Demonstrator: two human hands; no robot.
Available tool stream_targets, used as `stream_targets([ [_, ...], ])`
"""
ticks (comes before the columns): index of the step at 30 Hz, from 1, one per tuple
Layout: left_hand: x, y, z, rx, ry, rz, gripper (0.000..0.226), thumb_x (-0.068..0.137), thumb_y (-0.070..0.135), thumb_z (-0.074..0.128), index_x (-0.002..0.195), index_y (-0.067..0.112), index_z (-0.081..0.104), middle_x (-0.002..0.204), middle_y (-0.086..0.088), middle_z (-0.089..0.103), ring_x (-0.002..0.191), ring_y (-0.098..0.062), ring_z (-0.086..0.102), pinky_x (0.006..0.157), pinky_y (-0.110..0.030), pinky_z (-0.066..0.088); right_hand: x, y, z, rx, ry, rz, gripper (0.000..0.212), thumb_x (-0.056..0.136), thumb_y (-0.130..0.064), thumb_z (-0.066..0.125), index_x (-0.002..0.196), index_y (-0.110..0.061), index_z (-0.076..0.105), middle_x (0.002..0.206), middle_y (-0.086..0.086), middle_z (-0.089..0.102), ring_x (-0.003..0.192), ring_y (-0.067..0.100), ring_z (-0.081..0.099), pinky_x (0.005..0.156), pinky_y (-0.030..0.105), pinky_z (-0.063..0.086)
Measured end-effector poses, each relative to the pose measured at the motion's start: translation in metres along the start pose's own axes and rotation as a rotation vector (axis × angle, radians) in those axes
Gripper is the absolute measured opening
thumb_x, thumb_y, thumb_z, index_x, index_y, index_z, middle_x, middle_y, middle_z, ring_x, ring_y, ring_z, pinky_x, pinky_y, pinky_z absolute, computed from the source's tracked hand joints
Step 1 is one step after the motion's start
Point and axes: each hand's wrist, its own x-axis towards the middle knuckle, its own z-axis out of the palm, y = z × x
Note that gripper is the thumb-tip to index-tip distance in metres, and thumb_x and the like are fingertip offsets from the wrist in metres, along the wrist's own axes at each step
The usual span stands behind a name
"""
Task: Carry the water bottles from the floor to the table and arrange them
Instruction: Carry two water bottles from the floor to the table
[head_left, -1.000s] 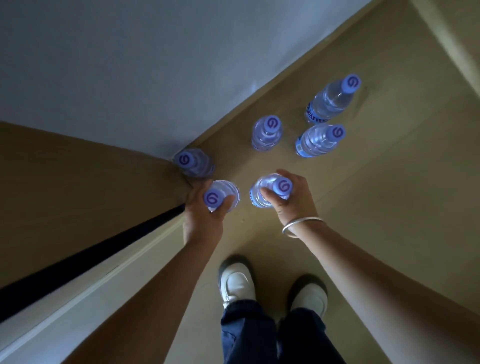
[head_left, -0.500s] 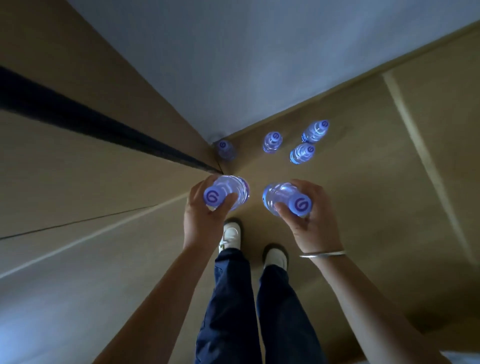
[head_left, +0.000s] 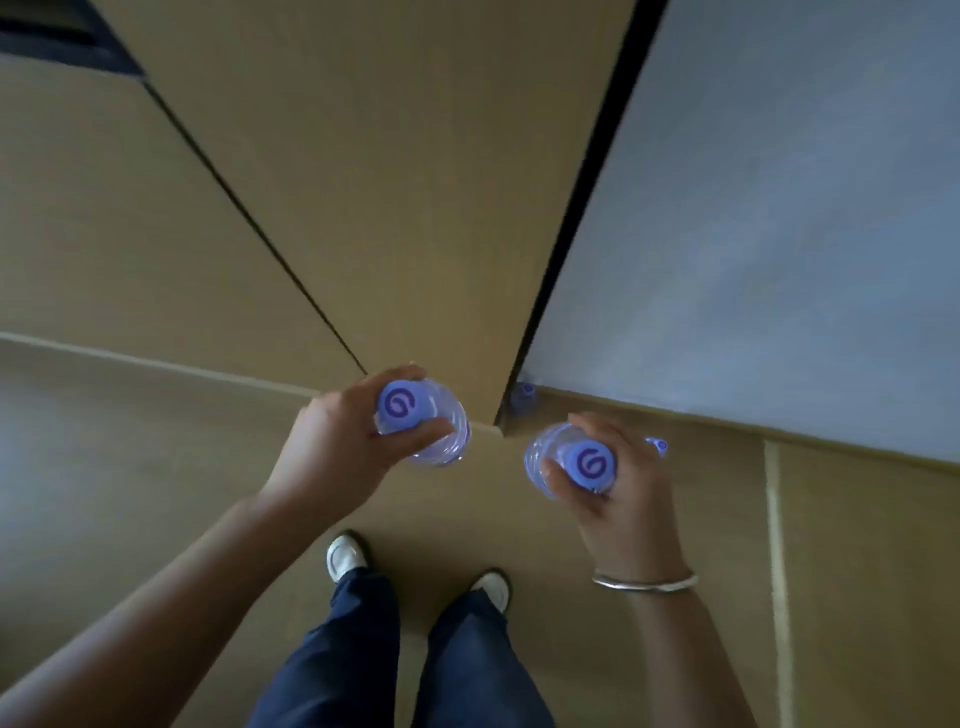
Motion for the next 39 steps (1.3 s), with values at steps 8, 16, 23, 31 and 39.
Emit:
stream_targets([
  [8,-0.080,-0.077,-0.122,0.084,0.278,-0.202,0.045,0.062,0.054,0.075,0.103,0.040,0.066,0.064,0.024,0.058,0.069,-0.004,0.060,0.057,-0.018,0.042,0.013,-0.141,0.079,-0.062,-0.386,-0.272,0.043,0.066,-0.036,0.071,0.100,-0.010,0.068,0.095,-0.009,0.058,0.090,0.014,0.059,0.087,0.020,0.042],
  [16,-0.147,-0.177,-0.240,-0.191,0.552,-0.228,0.044,0.044,0.067,0.056,0.083,0.047,0.051,0.081,0.025,0.062,0.060,0.001,0.051,0.054,-0.013,0.042,-0.014,-0.269,0.221,-0.035,-0.699,-0.419,0.041,0.067,-0.033,0.081,0.101,-0.013,0.068,0.097,-0.010,0.060,0.096,0.017,0.061,0.086,0.022,0.044],
  [23,-0.209,-0.252,-0.332,-0.146,0.774,-0.273,0.041,0.052,0.062,0.056,0.087,0.041,0.051,0.092,0.017,0.060,0.064,-0.013,0.056,0.063,-0.019,0.043,-0.048,-0.363,0.339,0.005,-0.888,-0.516,0.036,0.067,-0.029,0.081,0.098,-0.015,0.069,0.095,-0.010,0.062,0.090,0.011,0.061,0.084,0.022,0.045],
  [31,-0.262,-0.316,-0.404,-0.180,1.012,-0.419,0.026,0.061,0.044,0.079,0.078,0.048,0.059,0.080,0.028,0.064,0.076,-0.002,0.062,0.064,-0.019,0.049,-0.070,-0.443,0.440,-0.036,-1.016,-0.677,0.024,0.067,-0.031,0.080,0.081,-0.017,0.067,0.085,-0.001,0.066,0.081,0.020,0.062,0.077,0.040,0.050],
  [39,-0.253,-0.395,-0.485,-0.252,1.139,-0.540,0.018,0.063,0.035,0.081,0.066,0.026,0.066,0.072,0.017,0.068,0.068,-0.003,0.063,0.060,-0.016,0.047,-0.056,-0.522,0.558,-0.077,-1.180,-0.805,0.026,0.067,-0.043,0.075,0.075,-0.020,0.066,0.085,0.000,0.065,0.079,0.020,0.063,0.074,0.041,0.051],
])
